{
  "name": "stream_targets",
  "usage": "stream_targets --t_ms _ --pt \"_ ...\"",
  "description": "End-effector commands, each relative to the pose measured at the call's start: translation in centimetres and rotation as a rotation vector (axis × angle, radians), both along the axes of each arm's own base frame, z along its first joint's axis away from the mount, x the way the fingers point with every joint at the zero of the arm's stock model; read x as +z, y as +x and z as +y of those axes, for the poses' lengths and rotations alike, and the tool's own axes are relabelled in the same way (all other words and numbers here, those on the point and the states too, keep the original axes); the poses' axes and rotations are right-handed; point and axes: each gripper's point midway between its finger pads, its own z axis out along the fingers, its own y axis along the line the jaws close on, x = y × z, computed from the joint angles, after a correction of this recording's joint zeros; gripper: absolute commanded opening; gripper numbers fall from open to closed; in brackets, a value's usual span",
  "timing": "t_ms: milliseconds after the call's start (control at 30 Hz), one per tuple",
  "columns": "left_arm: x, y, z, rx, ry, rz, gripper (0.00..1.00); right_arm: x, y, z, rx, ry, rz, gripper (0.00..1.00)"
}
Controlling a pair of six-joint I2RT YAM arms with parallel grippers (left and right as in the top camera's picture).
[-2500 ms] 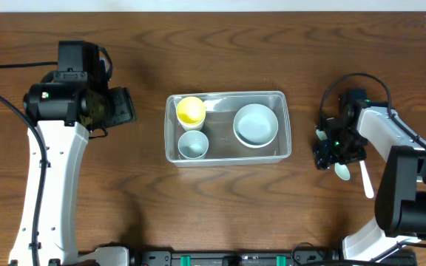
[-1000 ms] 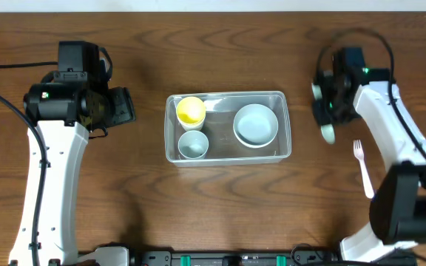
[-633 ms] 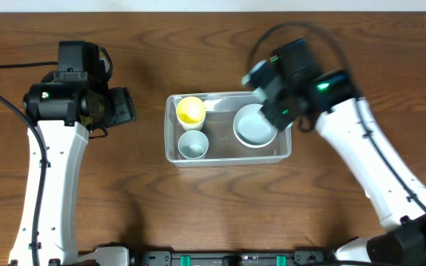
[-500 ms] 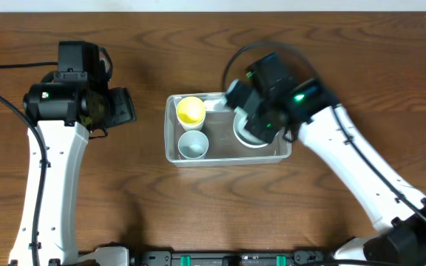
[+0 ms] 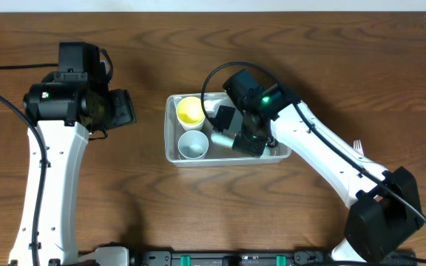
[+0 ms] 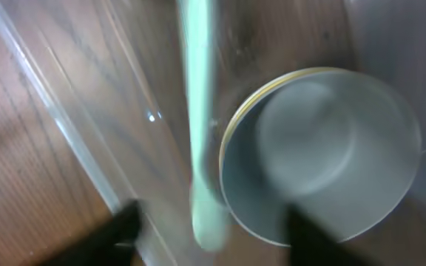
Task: Pack container
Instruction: 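Carry the spoon into the container beside the bowls and release, then move the right gripper back over the white plastic fork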
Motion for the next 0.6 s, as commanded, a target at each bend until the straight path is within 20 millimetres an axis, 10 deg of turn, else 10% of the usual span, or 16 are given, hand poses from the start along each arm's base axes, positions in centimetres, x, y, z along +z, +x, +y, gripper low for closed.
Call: stream_targets --t_ms 0,333,567 --pt "-0.2 -0.1 0.0 0.006 -0.007 0.007 0.67 -0.1 -0.2 -0.2 0.009 -0.019 0.003 0.84" --pt "-0.2 -0.1 0.0 0.006 -0.007 0.007 0.67 0.1 0.3 0.7 -0.158 0.044 0.001 0.84" --pt "-0.2 -0.1 0.0 0.005 -0.007 0.007 0.67 4.7 6.9 -2.8 -0.597 0.057 -0.254 0.88"
